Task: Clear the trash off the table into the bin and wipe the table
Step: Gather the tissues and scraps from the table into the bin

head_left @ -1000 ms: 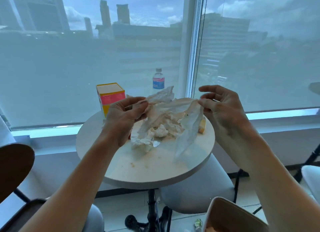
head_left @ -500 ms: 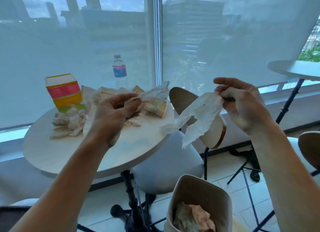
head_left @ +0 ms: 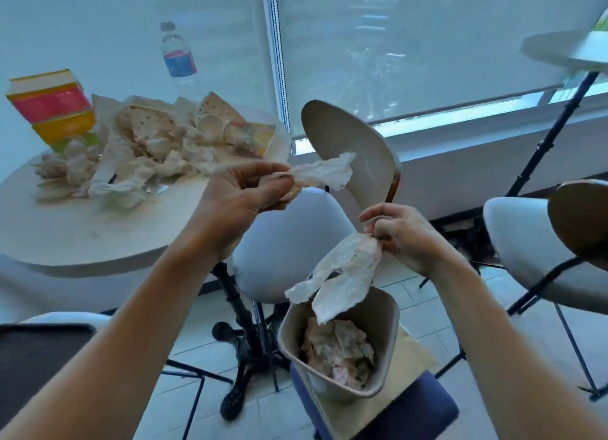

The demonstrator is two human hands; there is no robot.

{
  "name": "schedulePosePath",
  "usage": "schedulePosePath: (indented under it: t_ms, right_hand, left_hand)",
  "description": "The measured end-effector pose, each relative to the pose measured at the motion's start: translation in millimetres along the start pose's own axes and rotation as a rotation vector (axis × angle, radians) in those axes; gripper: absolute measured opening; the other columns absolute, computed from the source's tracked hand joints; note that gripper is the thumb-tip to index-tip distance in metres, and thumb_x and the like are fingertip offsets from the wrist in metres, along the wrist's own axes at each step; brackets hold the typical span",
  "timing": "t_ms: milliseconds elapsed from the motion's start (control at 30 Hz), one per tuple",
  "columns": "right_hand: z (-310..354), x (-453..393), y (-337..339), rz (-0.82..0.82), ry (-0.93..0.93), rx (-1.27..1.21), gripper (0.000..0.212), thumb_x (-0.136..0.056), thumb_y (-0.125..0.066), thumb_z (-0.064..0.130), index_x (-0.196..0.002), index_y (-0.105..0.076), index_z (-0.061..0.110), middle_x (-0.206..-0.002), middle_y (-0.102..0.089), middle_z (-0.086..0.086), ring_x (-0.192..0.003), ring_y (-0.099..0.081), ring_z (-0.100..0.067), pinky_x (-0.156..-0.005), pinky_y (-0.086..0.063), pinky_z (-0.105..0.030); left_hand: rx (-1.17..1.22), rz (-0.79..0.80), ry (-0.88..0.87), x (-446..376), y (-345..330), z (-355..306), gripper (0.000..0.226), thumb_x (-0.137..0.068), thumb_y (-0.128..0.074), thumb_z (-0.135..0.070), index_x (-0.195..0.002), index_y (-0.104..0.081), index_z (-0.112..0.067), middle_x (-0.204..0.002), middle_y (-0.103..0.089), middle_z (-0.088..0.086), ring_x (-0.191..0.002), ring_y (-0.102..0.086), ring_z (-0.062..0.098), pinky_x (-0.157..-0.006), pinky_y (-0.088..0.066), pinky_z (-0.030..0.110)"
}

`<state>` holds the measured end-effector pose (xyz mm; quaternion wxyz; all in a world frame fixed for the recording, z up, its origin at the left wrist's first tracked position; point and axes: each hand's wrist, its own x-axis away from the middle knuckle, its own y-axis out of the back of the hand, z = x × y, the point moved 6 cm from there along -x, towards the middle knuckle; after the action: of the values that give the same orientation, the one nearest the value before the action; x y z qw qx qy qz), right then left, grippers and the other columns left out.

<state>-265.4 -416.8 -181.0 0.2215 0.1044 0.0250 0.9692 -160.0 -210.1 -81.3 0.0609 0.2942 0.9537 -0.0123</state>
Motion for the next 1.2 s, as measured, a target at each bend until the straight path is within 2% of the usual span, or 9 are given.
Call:
schedulePosePath:
  t_ms: [167,300,367,500,633,700,767,1100,1200]
  right_hand:
    - [-86.0,-8.1,-33.0,0.138,-0.148,0.346,0.02,-0.09,-0.057,0.002,-0.089,-0.066,0.02,-0.09,-0.067,-0.005,-0.083,-0.066,-0.018,-0.076,-0.057,-0.032]
    - [-102.1,-8.7,-30.8,0.176,-0.165,0.389,0.022,-0.093,-0.052,0.003,-0.093,-0.063,0.022,-0.095,-0.066,-0.003,-0.082,-0.064,-0.015,-0.072,-0.058,-0.03]
    - [-99.5,-12.4,-23.0,0.17,-0.164,0.389,0.02,-0.095,-0.051,0.005,-0.098,-0.063,0.02,-0.098,-0.065,-0.004,-0.086,-0.065,-0.017,-0.072,-0.059,-0.031]
    - [-83.0,-18.9,-10.3,0.159,-0.135,0.392,0.02,-0.096,-0.047,0.004,-0.105,-0.063,0.013,-0.099,-0.066,-0.011,-0.083,-0.066,-0.022,-0.073,-0.058,-0.036]
    - [-67.2,-19.2,-14.0,0.194,-0.085,0.439,0.023,-0.098,-0.044,0.002,-0.103,-0.063,0.014,-0.101,-0.067,-0.014,-0.084,-0.066,-0.024,-0.08,-0.057,-0.041]
    - [-59.5,-18.2,-20.3,0.222,-0.061,0.443,0.021,-0.098,-0.048,0.004,-0.103,-0.064,0.016,-0.1,-0.066,-0.013,-0.09,-0.067,-0.028,-0.082,-0.059,-0.042]
    - [-46.4,-17.2,-30.4,0.263,-0.033,0.419,0.018,-0.098,-0.052,0.007,-0.101,-0.064,0.02,-0.1,-0.065,-0.01,-0.092,-0.067,-0.026,-0.083,-0.059,-0.04]
    - [79.9,-23.5,-94.2,0.31,0.307,0.288,0.013,-0.095,-0.057,0.01,-0.099,-0.067,0.019,-0.093,-0.07,-0.008,-0.076,-0.066,-0.007,-0.058,-0.05,-0.015]
    - [110.2,-30.8,-120.2,0.301,0.38,0.274,0.017,-0.093,-0.058,0.008,-0.092,-0.067,0.022,-0.091,-0.07,-0.011,-0.074,-0.066,-0.01,-0.057,-0.047,-0.017]
  left_hand:
    - [-0.132,0.001,0.074,10.8,-17.1,38.9,0.016,-0.085,-0.068,-0.001,-0.083,-0.071,-0.016,-0.071,-0.074,-0.002,-0.07,-0.069,0.011,-0.071,-0.056,0.022]
    - [-0.253,-0.043,0.178,23.2,-26.3,83.6,0.017,-0.085,-0.071,-0.004,-0.081,-0.072,-0.02,-0.079,-0.076,0.001,-0.078,-0.072,0.017,-0.083,-0.056,0.029]
    - [-0.338,-0.053,0.207,30.9,-32.1,105.8,0.015,-0.085,-0.071,-0.006,-0.081,-0.073,-0.021,-0.082,-0.075,-0.001,-0.081,-0.072,0.015,-0.083,-0.056,0.024]
    - [-0.678,-0.026,0.192,45.2,-44.6,147.5,0.01,-0.084,-0.071,-0.017,-0.092,-0.076,-0.019,-0.085,-0.072,-0.01,-0.078,-0.063,-0.009,-0.072,-0.043,0.001]
    - [-0.881,0.172,0.334,60.0,-55.7,191.8,0.045,-0.082,-0.071,-0.028,-0.127,-0.063,-0.021,-0.127,-0.064,0.0,-0.117,-0.058,0.01,-0.1,-0.042,0.019]
    - [-0.899,0.203,0.366,63.8,-55.3,197.9,0.065,-0.079,-0.073,-0.035,-0.139,-0.05,-0.026,-0.137,-0.056,0.0,-0.125,-0.052,0.014,-0.108,-0.041,0.032]
    - [-0.873,0.158,0.309,60.5,-50.6,185.7,0.066,-0.077,-0.073,-0.042,-0.137,-0.05,-0.031,-0.129,-0.059,-0.005,-0.119,-0.055,0.013,-0.104,-0.045,0.036]
    - [-0.71,-0.131,-0.13,30.9,5.1,19.1,0.018,-0.083,-0.073,-0.029,-0.102,-0.071,-0.029,-0.087,-0.07,-0.013,-0.078,-0.065,0.0,-0.071,-0.053,0.016]
    - [-0.699,-0.213,-0.198,25.8,34.6,-18.1,0.012,-0.083,-0.074,-0.027,-0.095,-0.073,-0.029,-0.079,-0.069,-0.014,-0.071,-0.064,0.001,-0.062,-0.05,0.012]
